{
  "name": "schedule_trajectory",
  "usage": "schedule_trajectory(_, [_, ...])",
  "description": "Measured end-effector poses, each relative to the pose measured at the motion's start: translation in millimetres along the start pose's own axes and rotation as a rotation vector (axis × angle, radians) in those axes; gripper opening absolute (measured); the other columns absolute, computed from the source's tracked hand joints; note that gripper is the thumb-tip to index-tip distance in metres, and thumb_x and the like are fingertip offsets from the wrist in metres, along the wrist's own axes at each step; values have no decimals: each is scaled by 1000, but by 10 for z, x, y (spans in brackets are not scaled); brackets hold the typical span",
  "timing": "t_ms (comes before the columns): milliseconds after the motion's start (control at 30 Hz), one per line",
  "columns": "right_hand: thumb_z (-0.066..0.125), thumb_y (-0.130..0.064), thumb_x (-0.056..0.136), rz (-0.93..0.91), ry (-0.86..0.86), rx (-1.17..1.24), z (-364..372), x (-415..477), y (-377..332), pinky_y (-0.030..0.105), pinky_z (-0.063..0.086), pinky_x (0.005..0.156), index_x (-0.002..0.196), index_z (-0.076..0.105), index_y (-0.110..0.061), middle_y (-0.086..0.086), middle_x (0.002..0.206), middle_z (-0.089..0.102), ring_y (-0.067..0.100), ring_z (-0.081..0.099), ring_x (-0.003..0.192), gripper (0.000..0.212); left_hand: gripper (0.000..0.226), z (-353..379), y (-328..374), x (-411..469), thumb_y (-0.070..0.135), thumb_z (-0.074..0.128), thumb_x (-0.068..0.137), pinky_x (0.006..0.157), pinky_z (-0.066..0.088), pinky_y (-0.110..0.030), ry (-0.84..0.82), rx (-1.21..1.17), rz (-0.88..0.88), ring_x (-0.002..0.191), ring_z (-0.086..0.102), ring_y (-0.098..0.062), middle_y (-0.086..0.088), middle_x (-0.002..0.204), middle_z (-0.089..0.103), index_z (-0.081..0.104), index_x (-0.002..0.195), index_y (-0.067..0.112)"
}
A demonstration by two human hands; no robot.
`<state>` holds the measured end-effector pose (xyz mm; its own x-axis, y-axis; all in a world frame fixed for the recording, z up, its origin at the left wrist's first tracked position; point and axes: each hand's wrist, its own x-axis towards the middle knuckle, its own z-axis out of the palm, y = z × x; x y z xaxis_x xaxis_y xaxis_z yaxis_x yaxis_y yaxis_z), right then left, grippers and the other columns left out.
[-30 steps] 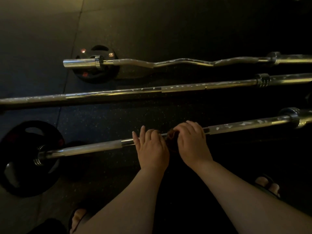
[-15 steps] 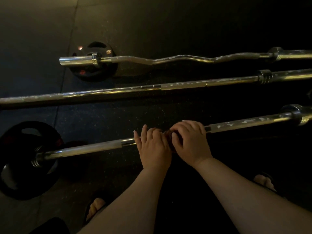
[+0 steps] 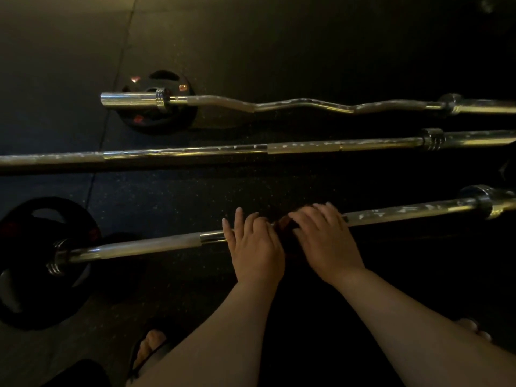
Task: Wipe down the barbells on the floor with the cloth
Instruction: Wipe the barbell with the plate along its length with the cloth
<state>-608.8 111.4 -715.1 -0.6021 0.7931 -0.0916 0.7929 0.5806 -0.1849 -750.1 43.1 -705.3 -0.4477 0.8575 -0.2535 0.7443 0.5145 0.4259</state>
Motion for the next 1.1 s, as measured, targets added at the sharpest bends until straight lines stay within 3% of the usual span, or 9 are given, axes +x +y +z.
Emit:
schedule_trajectory(100, [30, -32, 106, 267, 180, 87, 5, 42, 15, 51, 15, 125, 123, 63, -21, -2, 121, 63, 24, 49, 128, 39, 45, 20, 51, -5, 35, 20, 103, 120, -22, -46, 20, -3, 5, 155, -6, -19, 5, 158, 37, 54, 129, 24])
schedule_trajectory(200, [36, -31, 104, 436, 198, 159, 34, 98, -323, 55, 7, 126, 120, 65, -20, 1, 125, 64, 30, 40, 139, 35, 54, 45, 71, -20, 39, 12, 100, 119, -23, -46, 38, 36, 20, 155, -8, -19, 4, 161, 33, 54, 130, 24])
schedule_trajectory(333, [43, -37, 101, 43, 57, 48, 145, -44, -205, 52, 1, 125, 140, 48, -26, -1, 144, 50, 32, 29, 147, 41, 51, 61, 71, 8, 39, 14, 101, 121, -19, -49, 39, 18, -23, 155, -5, -19, 5, 160, 36, 57, 125, 27])
schedule_trajectory(433, [47, -35, 99, -139, 12, -16, 138, -33, 167, 46, 9, 126, 145, 44, -27, -2, 144, 49, 29, 38, 141, 47, 44, 69, 53, 37, 36, 19, 102, 121, -18, -50, 17, -6, -49, 155, -5, -17, 7, 158, 37, 58, 123, 28])
schedule_trajectory(533, [42, -33, 102, -5, 137, 42, 118, -84, 339, 49, 15, 126, 138, 53, -24, 0, 136, 56, 30, 43, 137, 38, 38, 63, 85, 49, 32, 25, 105, 121, -19, -49, 23, -42, -47, 155, -3, -17, 8, 155, 41, 58, 123, 28])
schedule_trajectory(667, [35, -29, 104, 363, 218, 211, 96, -83, -41, 57, 11, 125, 135, 58, -19, 2, 141, 55, 32, 27, 149, 40, 38, 71, 165, 64, 34, 26, 105, 120, -20, -50, 41, -8, -69, 155, 0, -20, 6, 153, 43, 58, 124, 25])
schedule_trajectory(800, [52, -35, 98, 71, 92, 69, 169, -112, -150, 54, -4, 124, 148, 40, -26, 0, 152, 42, 37, 17, 153, 52, 44, 108, 172, 67, 37, 21, 103, 120, -20, -51, 45, 47, -77, 155, 0, -20, 5, 154, 43, 59, 123, 25])
schedule_trajectory(900, [56, -32, 96, -101, 53, 5, 104, -99, 205, 47, 0, 126, 149, 39, -29, 0, 147, 48, 35, 32, 146, 56, 41, 92, 131, 69, 36, 23, 105, 120, -22, -48, 16, 20, -55, 155, -2, -18, 6, 156, 40, 57, 126, 25])
schedule_trajectory(1100, [60, -20, 94, 88, 123, 70, 58, -205, 430, 48, -4, 126, 148, 43, -23, 3, 149, 44, 37, 23, 151, 57, 41, 48, 179, 76, 34, 26, 105, 120, -21, -48, 24, -19, -30, 155, 1, -20, 5, 154, 42, 58, 128, 23])
